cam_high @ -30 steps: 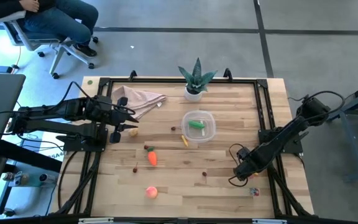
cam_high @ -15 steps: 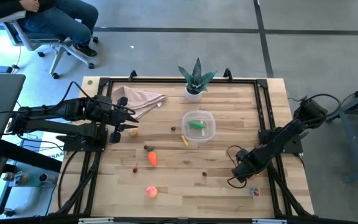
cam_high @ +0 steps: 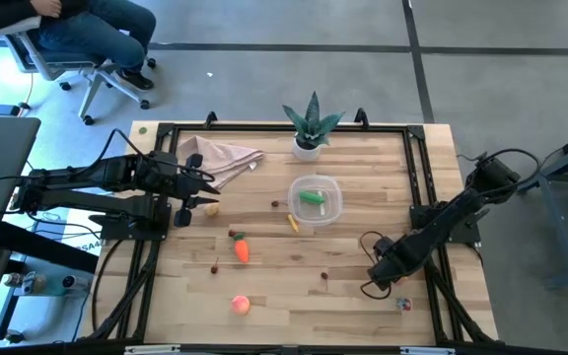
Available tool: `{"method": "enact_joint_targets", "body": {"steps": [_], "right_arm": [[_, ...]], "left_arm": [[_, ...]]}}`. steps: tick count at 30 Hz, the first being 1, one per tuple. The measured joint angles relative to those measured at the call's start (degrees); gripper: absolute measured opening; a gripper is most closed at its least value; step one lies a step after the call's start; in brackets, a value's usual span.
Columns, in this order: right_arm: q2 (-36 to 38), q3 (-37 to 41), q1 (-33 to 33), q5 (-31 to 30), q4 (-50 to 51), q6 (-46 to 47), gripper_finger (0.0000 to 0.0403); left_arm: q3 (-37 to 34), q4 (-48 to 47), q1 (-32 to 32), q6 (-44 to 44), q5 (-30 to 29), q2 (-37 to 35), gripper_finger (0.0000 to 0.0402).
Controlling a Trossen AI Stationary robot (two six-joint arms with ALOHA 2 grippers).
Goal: Pick and placing Produce into tupperware
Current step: Put the corn into the transparent bin
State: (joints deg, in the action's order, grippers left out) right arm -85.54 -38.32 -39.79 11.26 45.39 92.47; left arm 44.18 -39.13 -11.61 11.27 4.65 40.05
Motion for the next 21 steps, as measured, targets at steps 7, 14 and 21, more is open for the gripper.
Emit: {"method": "enact_joint_targets", "body": {"steps": [7,14,21], "right_arm": [[-0.02,0.04,0.00,-0.56,0.24,0.10,0.0075],[-0.04,0.07,0.00,-0.91,0.55,0.49,0.0075],[0.07,0.08,-0.03,-1.66,0.55,1.54,0.0075]], "left_arm": [[0.00,0.00,0.01,0.00,0.02,-0.01,0.0083],[0.00,0.01,0.00,-0.01,0.00,-0.02,0.0083],[0.00,0.01,0.00,-0.02,0.00,0.00,0.0083]]}}
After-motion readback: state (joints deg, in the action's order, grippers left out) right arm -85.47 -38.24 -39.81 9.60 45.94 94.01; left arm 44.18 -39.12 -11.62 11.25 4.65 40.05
